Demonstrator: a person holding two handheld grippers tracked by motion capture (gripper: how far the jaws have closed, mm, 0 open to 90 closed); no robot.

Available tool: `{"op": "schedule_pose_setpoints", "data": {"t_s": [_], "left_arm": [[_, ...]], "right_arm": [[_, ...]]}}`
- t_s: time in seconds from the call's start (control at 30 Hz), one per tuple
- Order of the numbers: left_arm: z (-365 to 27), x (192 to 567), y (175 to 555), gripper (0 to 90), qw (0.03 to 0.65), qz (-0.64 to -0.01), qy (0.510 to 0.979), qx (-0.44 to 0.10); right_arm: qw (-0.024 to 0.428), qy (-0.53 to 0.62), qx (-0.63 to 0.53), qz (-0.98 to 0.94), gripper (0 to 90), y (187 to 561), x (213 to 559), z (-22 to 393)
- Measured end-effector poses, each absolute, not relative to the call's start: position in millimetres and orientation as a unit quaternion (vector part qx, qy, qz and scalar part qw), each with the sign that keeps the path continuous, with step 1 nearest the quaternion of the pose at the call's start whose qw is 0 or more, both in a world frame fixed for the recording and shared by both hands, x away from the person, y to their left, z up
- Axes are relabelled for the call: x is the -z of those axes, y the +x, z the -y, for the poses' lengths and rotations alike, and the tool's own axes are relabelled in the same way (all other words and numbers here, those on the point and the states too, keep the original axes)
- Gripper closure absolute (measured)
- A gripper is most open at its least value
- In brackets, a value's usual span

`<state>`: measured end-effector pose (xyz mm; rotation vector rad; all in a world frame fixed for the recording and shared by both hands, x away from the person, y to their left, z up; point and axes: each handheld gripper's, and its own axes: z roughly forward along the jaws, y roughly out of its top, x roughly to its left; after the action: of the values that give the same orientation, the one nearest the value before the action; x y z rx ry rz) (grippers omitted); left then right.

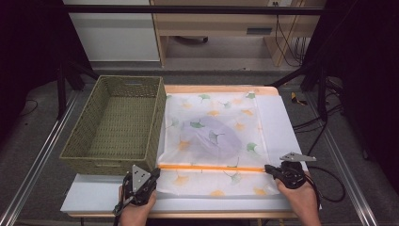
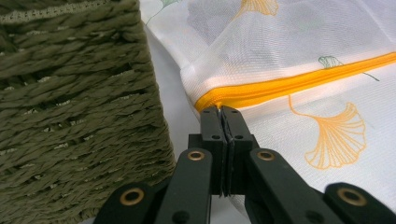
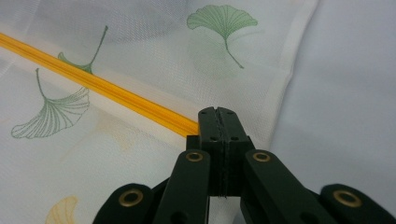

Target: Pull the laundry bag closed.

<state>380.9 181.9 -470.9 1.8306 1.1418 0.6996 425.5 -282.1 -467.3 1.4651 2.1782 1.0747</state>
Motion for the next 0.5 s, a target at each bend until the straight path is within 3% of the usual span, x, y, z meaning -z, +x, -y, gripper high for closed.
{"op": "schedule_pose_setpoints", "data": {"t_s": [0.5], "left_arm": [[-183.8,477.1,382.6,88.6,0.413,-0.456,0.741,-0.267]], "right_arm": [[0.146,0.502,-0.380,-0.763,90.0,424.0,469.3,280.0]]}}
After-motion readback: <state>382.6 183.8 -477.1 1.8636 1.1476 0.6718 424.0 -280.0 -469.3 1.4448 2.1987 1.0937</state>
